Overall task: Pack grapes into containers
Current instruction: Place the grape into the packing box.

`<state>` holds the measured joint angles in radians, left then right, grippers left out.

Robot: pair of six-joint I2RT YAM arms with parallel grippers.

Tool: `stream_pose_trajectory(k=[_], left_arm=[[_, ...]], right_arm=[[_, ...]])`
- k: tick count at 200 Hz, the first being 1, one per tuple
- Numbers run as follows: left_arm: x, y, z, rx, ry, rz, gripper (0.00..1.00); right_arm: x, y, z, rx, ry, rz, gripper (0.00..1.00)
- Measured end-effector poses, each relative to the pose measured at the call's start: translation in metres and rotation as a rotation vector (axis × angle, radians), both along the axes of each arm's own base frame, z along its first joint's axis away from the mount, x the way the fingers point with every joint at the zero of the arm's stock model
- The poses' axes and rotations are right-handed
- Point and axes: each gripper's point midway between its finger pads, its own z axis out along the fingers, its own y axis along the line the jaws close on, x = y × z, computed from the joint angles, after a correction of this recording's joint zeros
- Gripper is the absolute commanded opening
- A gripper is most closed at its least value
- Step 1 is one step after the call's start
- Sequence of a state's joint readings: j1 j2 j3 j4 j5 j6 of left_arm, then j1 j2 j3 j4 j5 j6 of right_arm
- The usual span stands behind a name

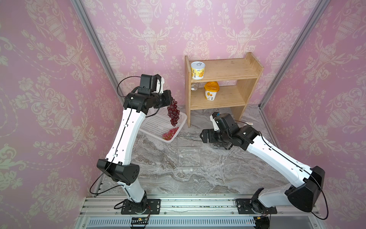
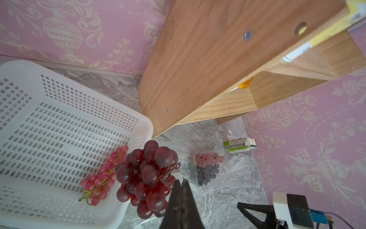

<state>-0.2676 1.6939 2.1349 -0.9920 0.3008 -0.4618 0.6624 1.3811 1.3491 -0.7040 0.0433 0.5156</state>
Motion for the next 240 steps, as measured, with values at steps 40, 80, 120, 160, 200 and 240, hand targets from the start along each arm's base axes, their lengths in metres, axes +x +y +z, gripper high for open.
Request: stream_pose_trajectory(k=[40, 80, 120, 160, 200, 240], left_arm=[[-0.026, -0.014, -0.021, 0.008, 0.052, -0.037, 0.0], [-0.046, -0.041, -0.047, 0.025, 0.093, -0.091, 0.0], [-0.062, -0.048, -0.073, 0.039, 0.132, -0.104, 0.0], [-0.08, -0.042, -0.074, 0.027, 0.126, -0.096, 0.0], [-0.101, -0.053, -0.076, 0.027, 0.117, -0.132, 0.0], [-0.113, -0.064, -0.089, 0.033, 0.141, -0.159, 0.0]], right_arm=[[-0.006, -0.031, -0.009, -0.015, 0.025, -0.068, 1.0], [-0.014, -0.047, -0.017, -0.026, 0.043, -0.095, 1.0], [-0.019, -0.059, -0.018, -0.024, 0.042, -0.118, 1.0], [-0.023, -0.064, -0.02, -0.028, 0.047, -0.123, 1.0], [-0.031, -0.069, -0.039, -0.05, 0.094, -0.133, 1.0], [-0.034, -0.07, -0.044, -0.052, 0.104, -0.14, 1.0]])
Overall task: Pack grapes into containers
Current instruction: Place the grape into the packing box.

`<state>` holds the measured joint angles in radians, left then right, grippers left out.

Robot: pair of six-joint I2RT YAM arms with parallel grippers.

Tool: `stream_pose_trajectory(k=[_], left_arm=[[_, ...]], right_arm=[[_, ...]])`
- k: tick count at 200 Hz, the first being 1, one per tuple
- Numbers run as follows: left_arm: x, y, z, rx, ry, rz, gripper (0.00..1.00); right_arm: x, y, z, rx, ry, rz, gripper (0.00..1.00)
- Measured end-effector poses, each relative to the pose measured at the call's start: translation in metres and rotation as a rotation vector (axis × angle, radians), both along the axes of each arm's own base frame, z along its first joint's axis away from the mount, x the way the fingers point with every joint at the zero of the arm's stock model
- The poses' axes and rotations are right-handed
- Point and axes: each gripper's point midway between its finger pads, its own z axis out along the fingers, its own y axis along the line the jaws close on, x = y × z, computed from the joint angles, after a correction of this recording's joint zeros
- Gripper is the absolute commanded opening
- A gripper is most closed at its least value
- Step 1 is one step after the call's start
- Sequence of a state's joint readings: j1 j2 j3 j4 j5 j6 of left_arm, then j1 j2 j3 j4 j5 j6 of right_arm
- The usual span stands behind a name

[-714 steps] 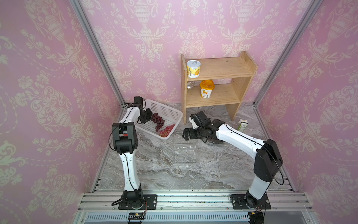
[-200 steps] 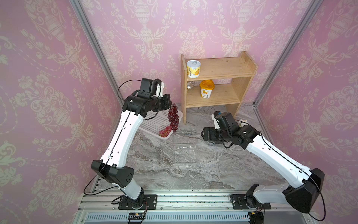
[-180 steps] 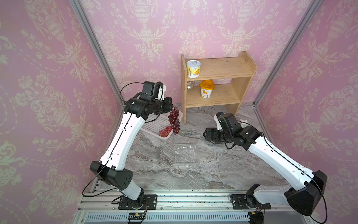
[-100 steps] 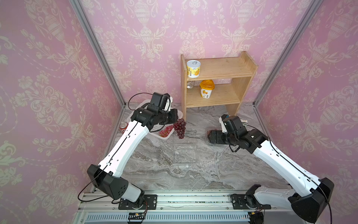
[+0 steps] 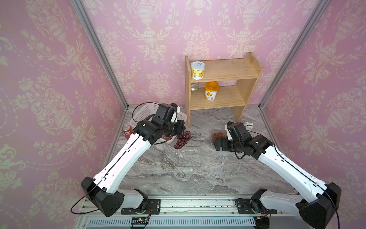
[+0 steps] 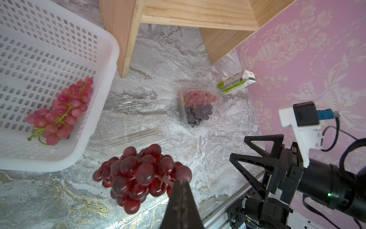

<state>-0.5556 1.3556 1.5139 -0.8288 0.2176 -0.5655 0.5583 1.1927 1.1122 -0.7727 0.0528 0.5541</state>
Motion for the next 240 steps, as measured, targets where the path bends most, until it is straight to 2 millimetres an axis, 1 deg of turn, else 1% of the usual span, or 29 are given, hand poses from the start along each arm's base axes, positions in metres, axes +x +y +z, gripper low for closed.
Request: stream_pose_trajectory(k=[27, 58, 93, 141, 188, 222, 240], left_arm=[[-0.007, 0.0, -0.016, 0.014, 0.023, 0.004, 0.0], [-0.022, -0.004, -0.03, 0.018, 0.051, -0.007, 0.0], [-0.032, -0.006, -0.034, 0.014, 0.056, -0.015, 0.0], [-0.03, 0.001, -0.036, 0.037, 0.038, 0.008, 0.0], [-0.032, 0.003, -0.068, 0.076, 0.084, 0.009, 0.0], [-0.029, -0.002, -0.09, 0.09, 0.107, 0.002, 0.0], [-0.03, -0.006, -0.096, 0.089, 0.109, -0.008, 0.0]], right_arm=[[-0.002, -0.001, 0.002, 0.005, -0.008, 0.0, 1.0], [-0.004, -0.002, 0.002, 0.006, -0.009, 0.0, 1.0], [-0.004, -0.002, 0.001, 0.005, -0.008, -0.001, 1.0], [-0.004, -0.002, 0.001, 0.005, -0.008, -0.001, 1.0], [-0.005, -0.003, -0.002, 0.0, -0.001, -0.001, 1.0], [-0.004, -0.004, -0.004, -0.008, 0.003, -0.004, 1.0], [-0.004, -0.004, -0.007, -0.013, 0.009, -0.005, 1.0]])
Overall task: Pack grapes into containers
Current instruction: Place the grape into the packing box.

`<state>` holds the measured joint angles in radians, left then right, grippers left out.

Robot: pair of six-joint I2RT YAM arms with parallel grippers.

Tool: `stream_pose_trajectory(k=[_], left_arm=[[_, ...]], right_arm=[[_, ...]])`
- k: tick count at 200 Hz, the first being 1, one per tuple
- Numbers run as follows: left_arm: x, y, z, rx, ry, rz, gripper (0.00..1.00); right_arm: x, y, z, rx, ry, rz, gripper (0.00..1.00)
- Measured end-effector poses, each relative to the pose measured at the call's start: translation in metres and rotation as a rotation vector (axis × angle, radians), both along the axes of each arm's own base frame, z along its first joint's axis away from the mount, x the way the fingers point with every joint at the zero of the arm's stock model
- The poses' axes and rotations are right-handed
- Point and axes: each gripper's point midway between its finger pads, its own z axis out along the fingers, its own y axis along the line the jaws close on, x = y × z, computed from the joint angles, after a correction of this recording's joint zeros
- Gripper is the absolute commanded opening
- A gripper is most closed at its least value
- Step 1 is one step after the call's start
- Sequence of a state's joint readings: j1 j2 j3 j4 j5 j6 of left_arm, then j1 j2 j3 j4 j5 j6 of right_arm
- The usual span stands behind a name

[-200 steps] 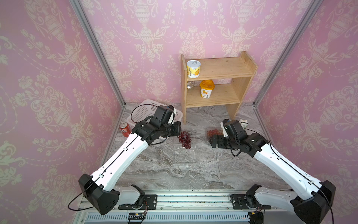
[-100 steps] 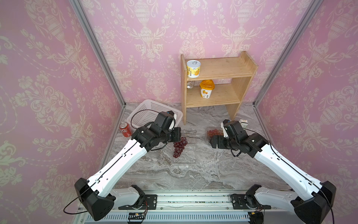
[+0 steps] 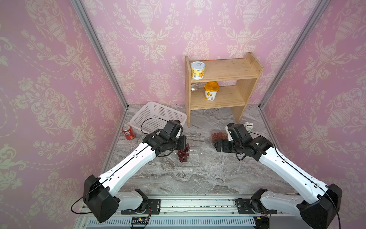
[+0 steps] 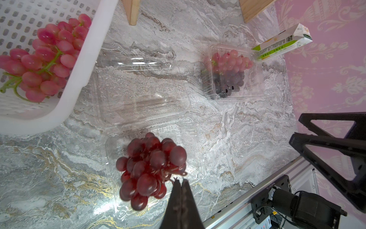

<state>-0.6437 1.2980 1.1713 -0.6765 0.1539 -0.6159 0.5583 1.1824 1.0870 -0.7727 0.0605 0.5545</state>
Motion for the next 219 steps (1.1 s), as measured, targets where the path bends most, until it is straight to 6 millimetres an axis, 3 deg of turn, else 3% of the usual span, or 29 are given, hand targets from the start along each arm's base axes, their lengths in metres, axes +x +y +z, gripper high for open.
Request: stream_pose_trajectory(k=[52, 92, 173, 219], left_arm=[[-0.001, -0.024, -0.01, -0.03, 0.001, -0.053, 0.0], [-0.006, -0.04, -0.032, -0.035, 0.039, -0.086, 0.0], [-0.015, -0.051, -0.082, -0.032, 0.149, -0.081, 0.0], [-0.017, -0.052, -0.084, -0.041, 0.159, -0.088, 0.0]], right_arm=[[0.001, 0.001, -0.005, -0.009, 0.015, 0.0, 1.0], [0.001, 0.001, -0.005, -0.01, 0.015, 0.0, 1.0], [0.002, 0.0, -0.005, -0.015, 0.012, -0.004, 1.0], [0.002, 0.0, -0.006, -0.015, 0.013, -0.004, 1.0]])
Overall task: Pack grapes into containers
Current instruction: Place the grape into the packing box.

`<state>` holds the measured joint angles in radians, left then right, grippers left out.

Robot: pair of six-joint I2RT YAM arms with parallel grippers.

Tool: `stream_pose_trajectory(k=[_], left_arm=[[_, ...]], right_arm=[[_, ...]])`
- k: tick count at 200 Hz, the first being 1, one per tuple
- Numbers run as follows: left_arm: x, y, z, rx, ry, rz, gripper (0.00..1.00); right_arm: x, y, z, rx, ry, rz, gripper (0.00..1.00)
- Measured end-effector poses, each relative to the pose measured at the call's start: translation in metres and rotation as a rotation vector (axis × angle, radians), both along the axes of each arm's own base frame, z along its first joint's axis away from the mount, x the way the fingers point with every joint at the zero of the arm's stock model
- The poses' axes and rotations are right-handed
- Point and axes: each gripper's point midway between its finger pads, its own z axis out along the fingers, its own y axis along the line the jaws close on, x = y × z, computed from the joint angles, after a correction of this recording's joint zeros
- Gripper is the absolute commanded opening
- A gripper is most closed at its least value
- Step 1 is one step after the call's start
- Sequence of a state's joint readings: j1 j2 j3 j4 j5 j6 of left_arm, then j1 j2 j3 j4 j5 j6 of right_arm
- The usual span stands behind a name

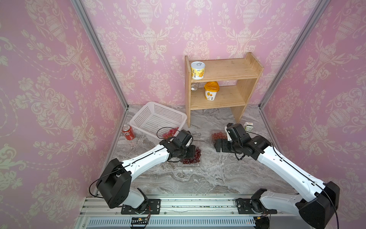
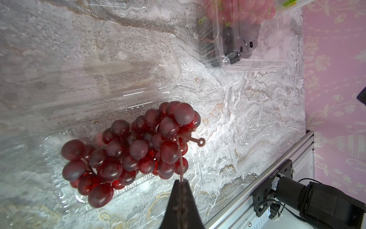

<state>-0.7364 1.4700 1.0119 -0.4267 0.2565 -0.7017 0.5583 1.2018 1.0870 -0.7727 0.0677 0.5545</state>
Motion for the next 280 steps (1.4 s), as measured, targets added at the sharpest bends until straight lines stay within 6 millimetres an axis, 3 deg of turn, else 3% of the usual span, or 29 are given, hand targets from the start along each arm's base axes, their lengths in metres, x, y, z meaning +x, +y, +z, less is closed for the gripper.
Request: stream_pose_trajectory(k=[18, 29, 41, 51, 61, 73, 91, 112, 129, 150, 173, 224, 254, 280], left_arm=[[0.0, 0.0, 0.0, -0.002, -0.001, 0.0, 0.01], [0.0, 0.0, 0.0, -0.003, -0.002, 0.0, 0.17], [0.0, 0.0, 0.001, -0.001, -0.007, -0.004, 0.29], [0.0, 0.0, 0.002, -0.003, -0.004, 0.002, 0.48], [0.0, 0.001, 0.005, -0.003, -0.015, -0.004, 0.58], [0.0, 0.004, 0.011, -0.007, -0.025, 0.003, 0.84], [0.004, 0.014, 0.026, -0.017, -0.061, 0.03, 0.99], [0.015, 0.042, 0.06, -0.05, -0.142, 0.111, 0.99], [0.028, 0.076, 0.089, -0.088, -0.214, 0.213, 0.99], [0.036, 0.111, 0.105, -0.103, -0.255, 0.314, 0.99], [0.036, 0.124, 0.103, -0.09, -0.246, 0.347, 0.99], [0.035, 0.128, 0.088, -0.083, -0.207, 0.353, 0.99], [0.029, 0.129, 0.068, -0.07, -0.161, 0.345, 0.99], [0.028, 0.128, 0.067, -0.075, -0.152, 0.341, 0.99]], right_arm=[[0.0, 0.002, -0.001, 0.005, 0.008, 0.006, 1.0], [0.0, 0.004, -0.003, 0.012, 0.014, 0.013, 1.0], [0.0, 0.008, -0.005, 0.024, 0.021, 0.022, 1.0], [-0.001, 0.011, -0.007, 0.03, 0.029, 0.032, 1.0], [-0.003, 0.015, -0.011, 0.032, 0.039, 0.046, 1.0], [-0.005, 0.021, -0.015, 0.033, 0.049, 0.065, 1.0], [-0.009, 0.034, -0.019, 0.035, 0.058, 0.105, 1.0], [-0.014, 0.05, -0.026, 0.035, 0.075, 0.147, 1.0], [-0.015, 0.062, -0.032, 0.049, 0.093, 0.159, 1.0], [-0.014, 0.075, -0.038, 0.085, 0.11, 0.163, 1.0], [-0.011, 0.094, -0.044, 0.107, 0.13, 0.181, 1.0], [0.001, 0.149, -0.051, 0.145, 0.149, 0.262, 1.0], [0.006, 0.168, -0.055, 0.17, 0.158, 0.282, 1.0], [0.006, 0.179, -0.066, 0.169, 0.178, 0.297, 1.0]])
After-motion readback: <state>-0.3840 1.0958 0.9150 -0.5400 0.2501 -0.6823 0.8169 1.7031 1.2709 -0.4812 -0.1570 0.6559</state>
